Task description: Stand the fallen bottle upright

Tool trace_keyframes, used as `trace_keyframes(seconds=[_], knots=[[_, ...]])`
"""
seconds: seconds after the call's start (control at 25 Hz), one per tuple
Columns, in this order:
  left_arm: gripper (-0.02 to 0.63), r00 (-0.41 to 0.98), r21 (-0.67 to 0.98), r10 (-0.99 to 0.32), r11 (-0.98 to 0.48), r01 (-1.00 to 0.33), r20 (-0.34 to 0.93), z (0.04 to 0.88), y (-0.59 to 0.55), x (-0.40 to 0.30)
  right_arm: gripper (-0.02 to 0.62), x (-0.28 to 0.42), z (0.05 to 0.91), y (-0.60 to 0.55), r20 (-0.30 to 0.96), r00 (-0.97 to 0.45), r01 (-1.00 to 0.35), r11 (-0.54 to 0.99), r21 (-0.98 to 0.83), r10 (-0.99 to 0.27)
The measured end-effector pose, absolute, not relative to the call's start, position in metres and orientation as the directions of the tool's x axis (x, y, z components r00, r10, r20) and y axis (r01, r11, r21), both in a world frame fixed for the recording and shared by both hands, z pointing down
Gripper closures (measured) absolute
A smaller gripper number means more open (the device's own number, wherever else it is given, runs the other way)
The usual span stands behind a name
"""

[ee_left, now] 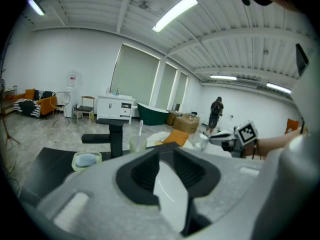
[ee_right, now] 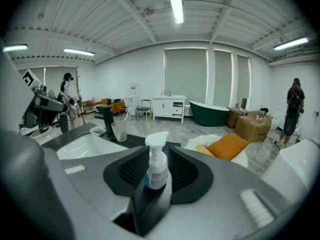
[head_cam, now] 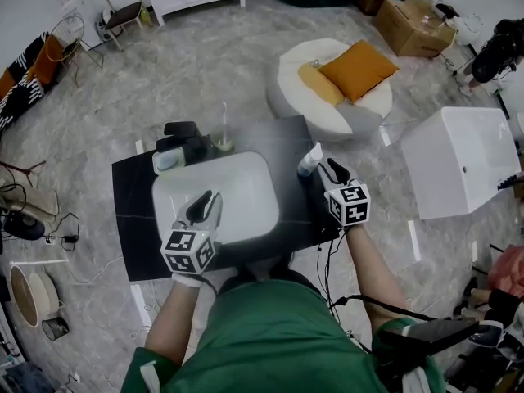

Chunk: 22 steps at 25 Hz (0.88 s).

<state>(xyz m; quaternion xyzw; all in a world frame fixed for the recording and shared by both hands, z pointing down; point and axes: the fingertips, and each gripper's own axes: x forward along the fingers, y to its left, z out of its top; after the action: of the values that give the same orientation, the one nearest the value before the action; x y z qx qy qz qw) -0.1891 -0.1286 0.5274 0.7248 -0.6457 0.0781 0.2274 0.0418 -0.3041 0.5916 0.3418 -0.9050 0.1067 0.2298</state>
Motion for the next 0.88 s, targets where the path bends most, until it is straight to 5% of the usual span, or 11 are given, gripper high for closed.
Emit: trace_keyframes(seconds=[0.48,0.88], knots=[[0.526,0.128,0.198,-0.942,-0.067,-0.978,0.311,0.478,-0.149,-0.205,0.563,0.056,0.454,-0.298,0.200,-0.708,-0.706,0.671,-0.226,-0.677],[0.526,0.114,0.133,-0.976,-0.090,-0.987,0.186,0.411,-0.167,-0.214,0.578,0.046,0.354,-0.278,0.006,-0.698,-0.709,0.690,-0.146,-0.716]])
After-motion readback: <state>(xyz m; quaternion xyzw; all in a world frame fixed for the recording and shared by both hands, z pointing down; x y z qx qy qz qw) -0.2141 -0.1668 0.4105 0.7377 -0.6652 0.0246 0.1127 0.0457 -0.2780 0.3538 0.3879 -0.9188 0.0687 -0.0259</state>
